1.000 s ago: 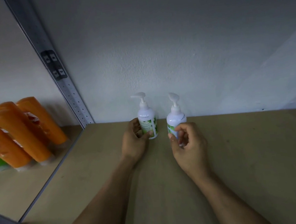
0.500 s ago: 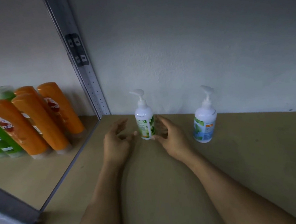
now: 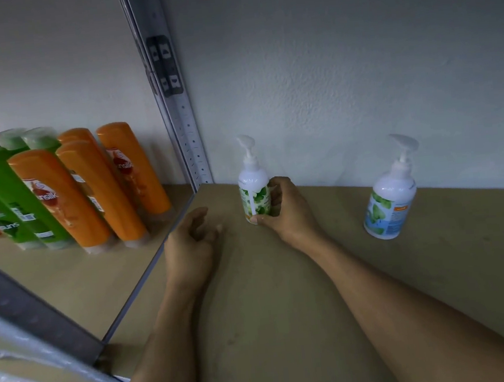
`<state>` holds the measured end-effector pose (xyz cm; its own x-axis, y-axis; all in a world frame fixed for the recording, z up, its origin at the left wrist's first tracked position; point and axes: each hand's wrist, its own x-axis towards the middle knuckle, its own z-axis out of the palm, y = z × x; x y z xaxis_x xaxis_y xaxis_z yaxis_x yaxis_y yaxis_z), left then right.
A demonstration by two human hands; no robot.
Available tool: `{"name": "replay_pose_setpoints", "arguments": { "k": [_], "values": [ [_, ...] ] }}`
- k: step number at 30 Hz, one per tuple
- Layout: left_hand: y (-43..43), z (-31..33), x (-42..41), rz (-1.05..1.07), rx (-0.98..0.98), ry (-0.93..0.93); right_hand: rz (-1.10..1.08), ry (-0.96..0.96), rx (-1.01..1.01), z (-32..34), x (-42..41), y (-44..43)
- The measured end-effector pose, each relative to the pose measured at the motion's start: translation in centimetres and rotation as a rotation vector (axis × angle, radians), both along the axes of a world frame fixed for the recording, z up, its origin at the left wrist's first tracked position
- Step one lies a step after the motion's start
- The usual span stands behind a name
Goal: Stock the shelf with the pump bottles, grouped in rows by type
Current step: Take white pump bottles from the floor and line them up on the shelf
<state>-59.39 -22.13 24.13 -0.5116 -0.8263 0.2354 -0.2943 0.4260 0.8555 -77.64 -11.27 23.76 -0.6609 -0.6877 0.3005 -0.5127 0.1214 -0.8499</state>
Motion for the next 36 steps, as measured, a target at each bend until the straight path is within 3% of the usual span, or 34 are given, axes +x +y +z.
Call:
{"name": "replay_pose_setpoints", "arguments": {
  "k": [3,7,12,19,25,36],
  "values": [
    [0.3,0.1,0.0,-0.016,0.035,0.030,0.018,0.104,0.082,-0.1,-0.1,1.8],
    [0.6,-0.5,-1.0,-0.040,0.015,-0.056,-0.068,0.411,0.389,-0.3,-2.3,6.7],
    [2.7,-0.5,-4.7,-0.015,-0.030,-0.146,-0.056,0.552,0.630,-0.6,-2.6,8.8],
    [3.7,-0.1,-8.4,0.074,-0.023,-0.091,-0.040,0.543,0.677,-0.9,-3.1,8.3],
    [0.3,0.5,-8.5,0.028,0.035,0.000,-0.022,0.542,0.681,-1.1,-3.5,8.2],
    [-5.7,0.7,-7.6,-0.005,0.011,-0.023,-0.006,0.548,0.675,-1.0,-3.8,8.1]
  ]
}}
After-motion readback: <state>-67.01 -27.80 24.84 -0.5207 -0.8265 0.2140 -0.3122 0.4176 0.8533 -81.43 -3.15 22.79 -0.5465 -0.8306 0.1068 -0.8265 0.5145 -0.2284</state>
